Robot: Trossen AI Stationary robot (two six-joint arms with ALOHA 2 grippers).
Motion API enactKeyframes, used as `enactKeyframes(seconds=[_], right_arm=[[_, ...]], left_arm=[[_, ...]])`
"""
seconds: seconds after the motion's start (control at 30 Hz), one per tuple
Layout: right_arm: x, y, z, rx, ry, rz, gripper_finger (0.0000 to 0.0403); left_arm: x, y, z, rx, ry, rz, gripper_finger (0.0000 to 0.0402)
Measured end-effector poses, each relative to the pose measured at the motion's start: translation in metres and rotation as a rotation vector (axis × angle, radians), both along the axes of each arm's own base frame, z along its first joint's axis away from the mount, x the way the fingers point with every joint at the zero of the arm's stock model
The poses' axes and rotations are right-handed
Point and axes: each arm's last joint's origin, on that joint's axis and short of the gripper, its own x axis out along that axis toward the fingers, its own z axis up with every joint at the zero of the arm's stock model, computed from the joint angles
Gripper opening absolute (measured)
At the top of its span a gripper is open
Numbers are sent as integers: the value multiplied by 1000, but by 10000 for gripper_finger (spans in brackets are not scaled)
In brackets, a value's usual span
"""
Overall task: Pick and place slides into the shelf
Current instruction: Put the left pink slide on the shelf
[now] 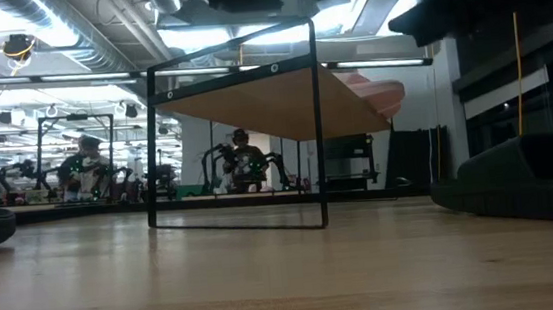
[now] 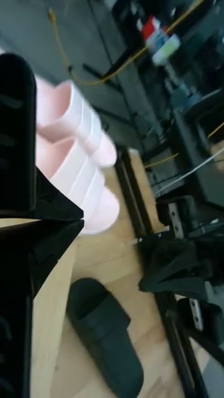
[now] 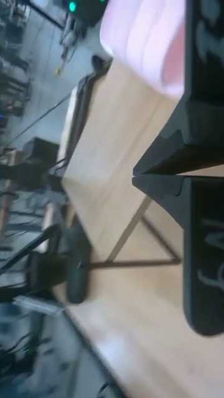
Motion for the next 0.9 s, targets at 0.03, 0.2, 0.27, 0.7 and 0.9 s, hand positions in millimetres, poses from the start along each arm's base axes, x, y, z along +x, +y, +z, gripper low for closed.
enactKeyframes(seconds=[0.03, 0.2, 0.27, 0.7, 0.9], right_arm=[[1, 0, 6, -20, 22, -9, 8], [-1, -2, 26, -84, 161, -66, 8], [-3, -3, 32, -100, 194, -80, 8], [-10, -7, 28, -135, 345, -202, 4], [-10, -7, 29, -251, 351, -166, 32]], left_arm=[[-3, -2, 2, 11, -8, 21, 0], [-21, -7, -4, 10, -17, 60, 0], [-30, -9, -11, -9, -37, 67, 0], [-101, -16, -56, -121, -223, 119, 0], [-113, -17, -59, -141, -254, 162, 0]])
